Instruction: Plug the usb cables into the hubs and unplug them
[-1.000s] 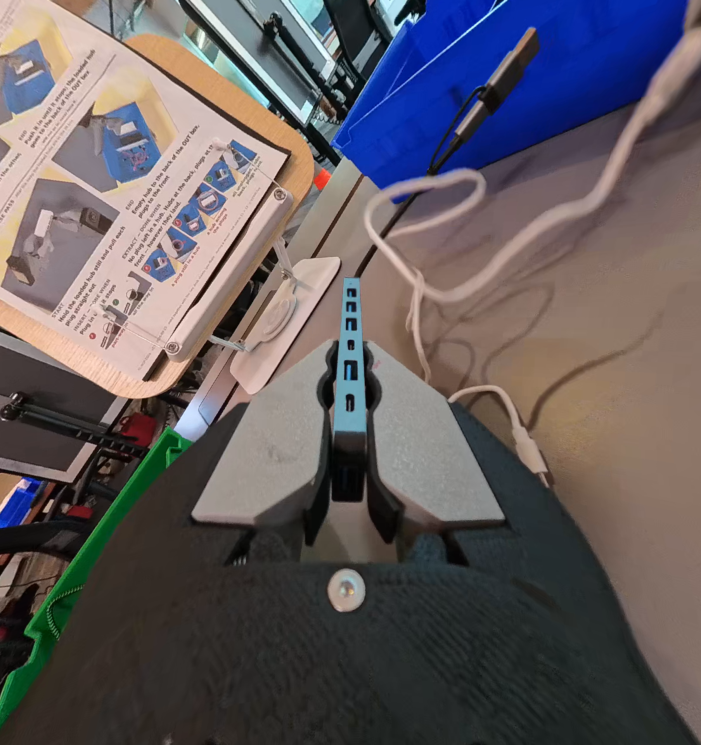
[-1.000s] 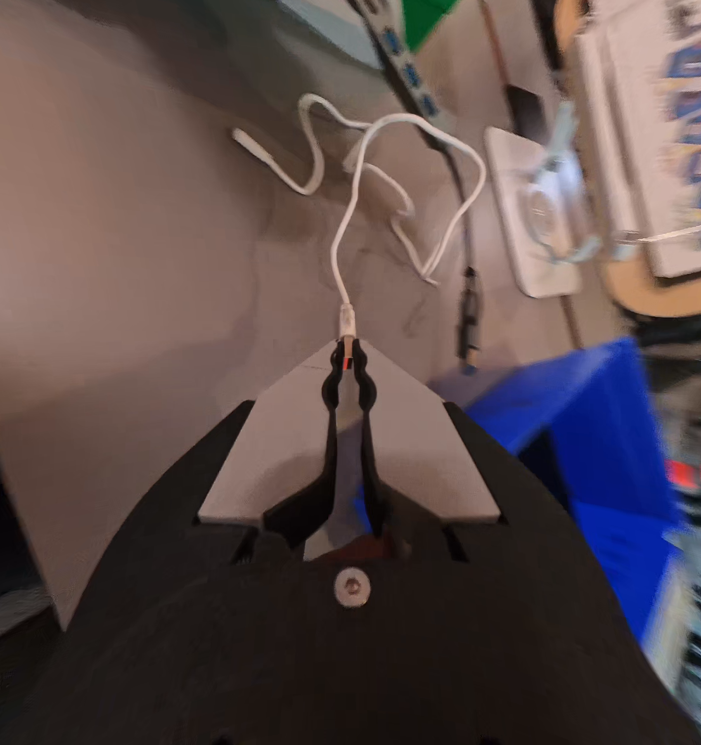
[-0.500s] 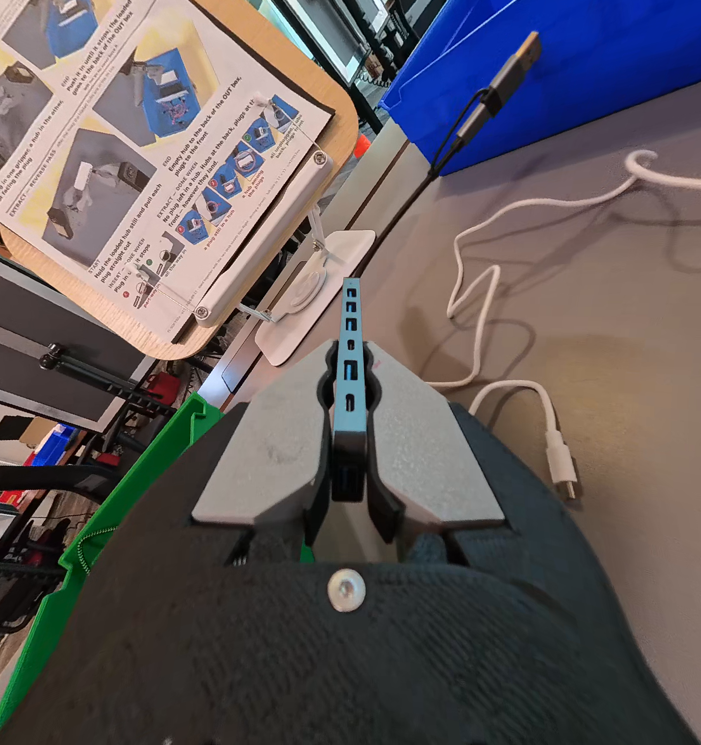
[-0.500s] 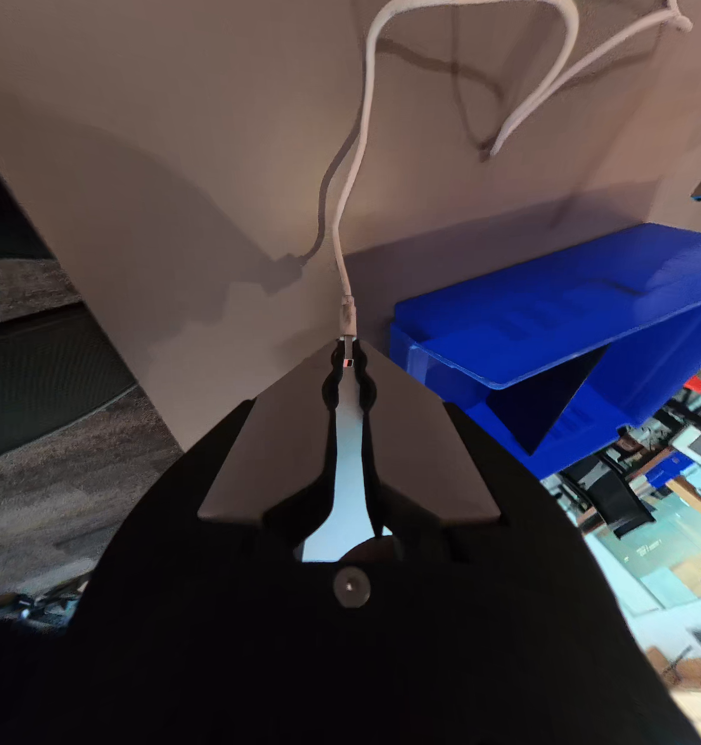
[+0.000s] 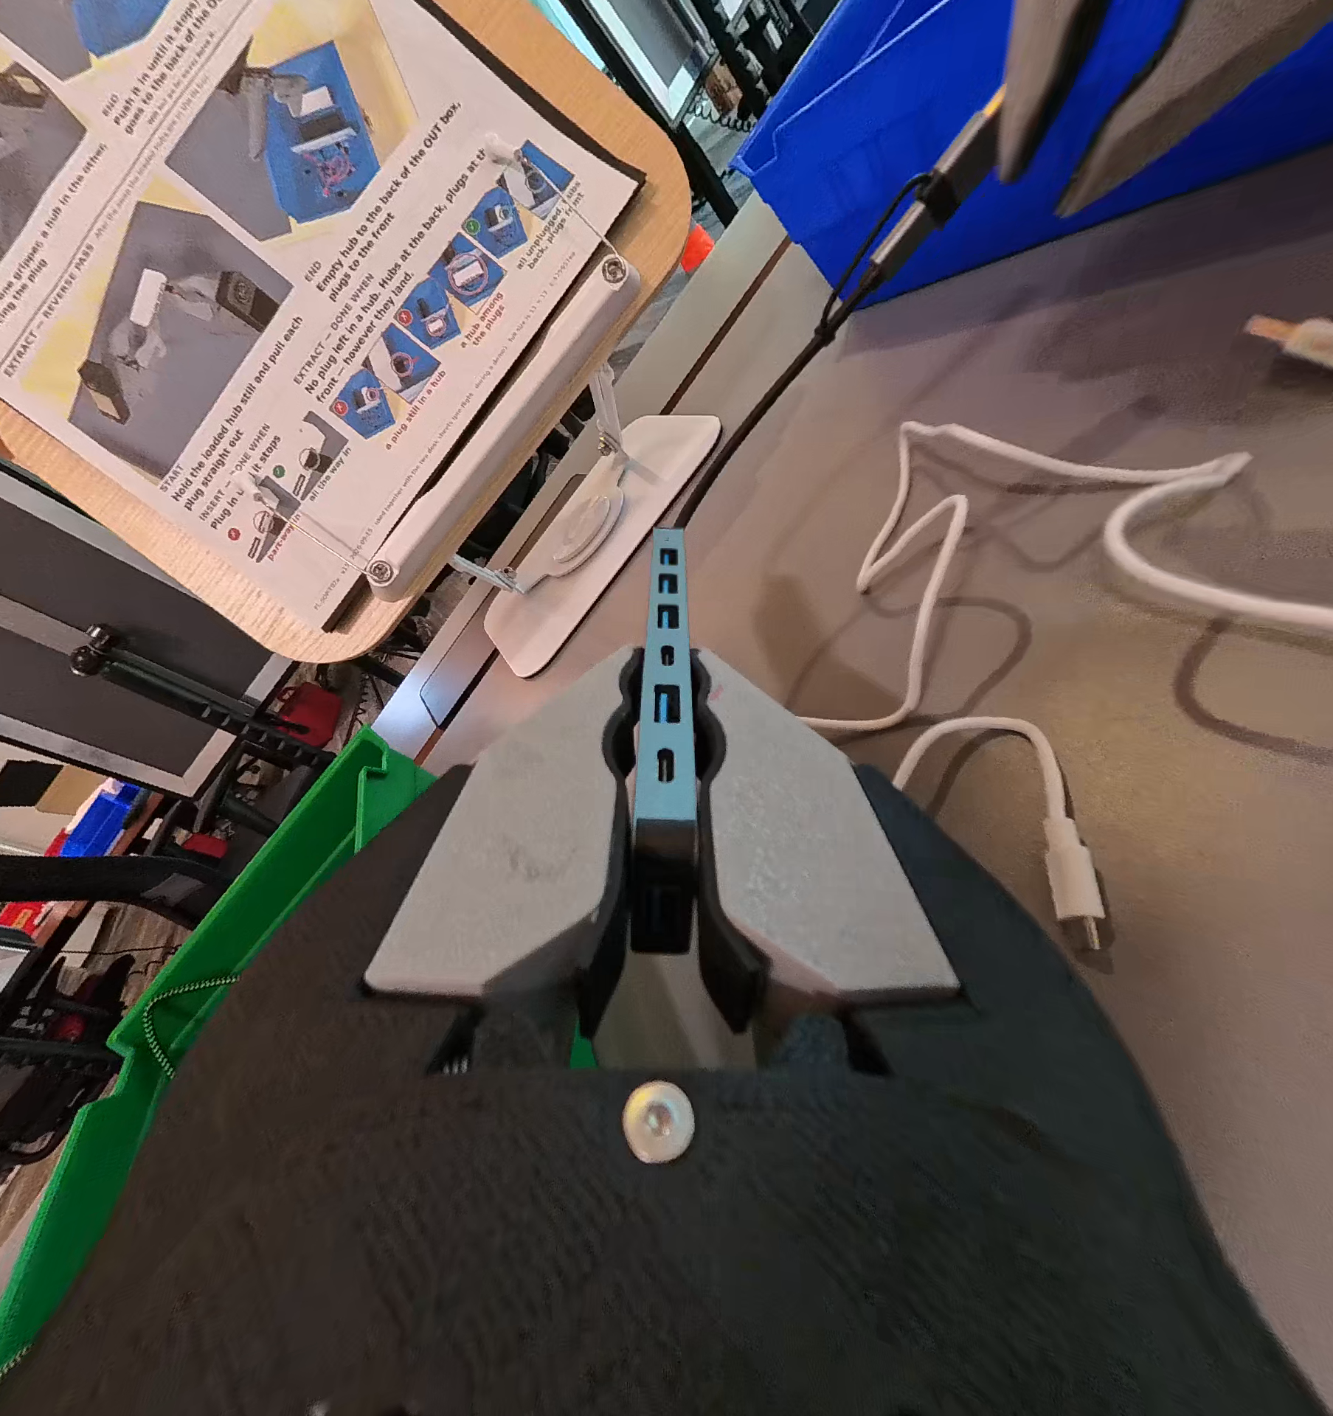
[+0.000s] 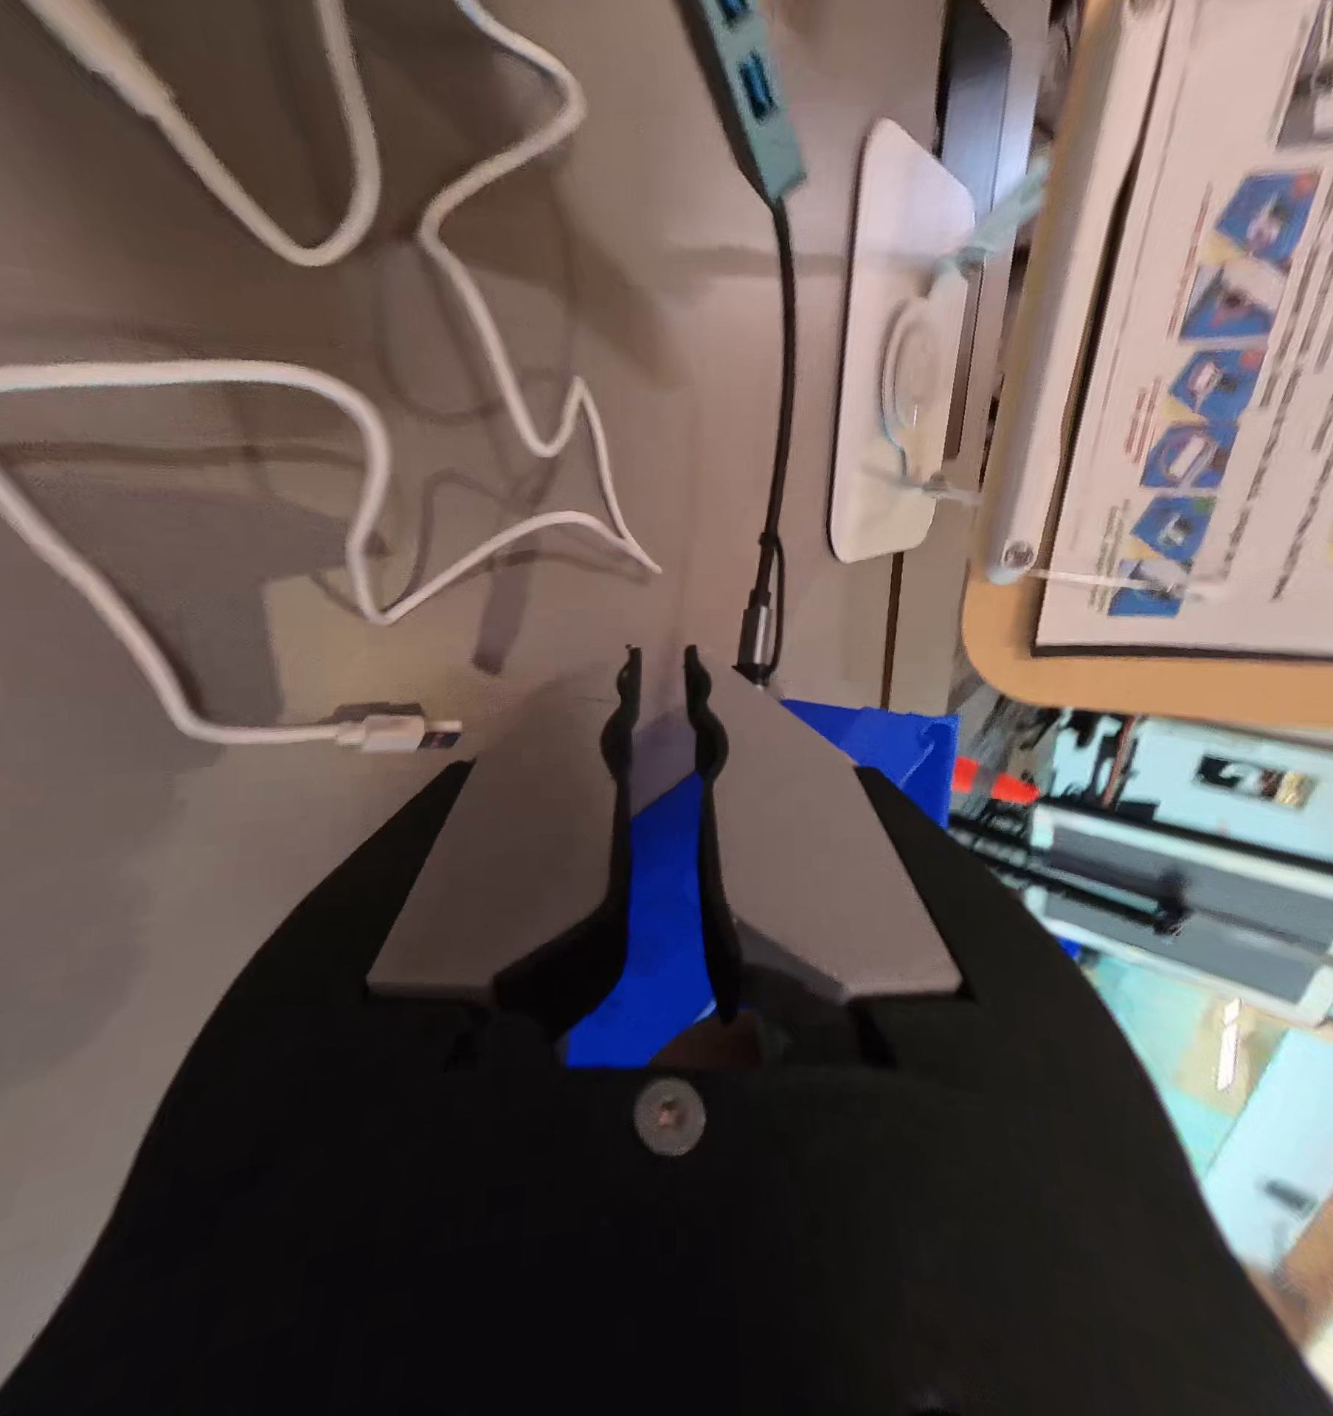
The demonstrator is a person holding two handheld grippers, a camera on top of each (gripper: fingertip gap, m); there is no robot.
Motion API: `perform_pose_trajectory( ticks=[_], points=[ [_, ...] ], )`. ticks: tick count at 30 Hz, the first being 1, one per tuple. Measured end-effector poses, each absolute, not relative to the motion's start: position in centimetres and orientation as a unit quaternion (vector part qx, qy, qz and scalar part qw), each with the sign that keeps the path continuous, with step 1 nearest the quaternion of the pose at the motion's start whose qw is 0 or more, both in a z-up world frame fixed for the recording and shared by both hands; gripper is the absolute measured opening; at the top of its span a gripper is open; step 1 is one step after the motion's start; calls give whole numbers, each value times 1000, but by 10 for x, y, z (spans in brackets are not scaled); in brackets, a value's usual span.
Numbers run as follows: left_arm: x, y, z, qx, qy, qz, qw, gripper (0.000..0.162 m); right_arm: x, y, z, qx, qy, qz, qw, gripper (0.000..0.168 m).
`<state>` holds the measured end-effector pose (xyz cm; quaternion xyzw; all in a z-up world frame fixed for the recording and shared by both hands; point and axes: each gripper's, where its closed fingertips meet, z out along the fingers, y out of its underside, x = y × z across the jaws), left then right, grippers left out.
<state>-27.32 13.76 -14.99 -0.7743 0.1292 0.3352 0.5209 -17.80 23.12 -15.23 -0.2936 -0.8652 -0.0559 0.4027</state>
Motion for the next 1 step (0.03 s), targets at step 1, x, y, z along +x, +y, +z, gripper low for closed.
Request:
perform_pose_trajectory(
  ticks=[1],
  points=[
    [-274, 137, -151, -777, 126, 334, 519, 7, -183, 238, -153, -322, -855, -53, 404, 10]
  ],
)
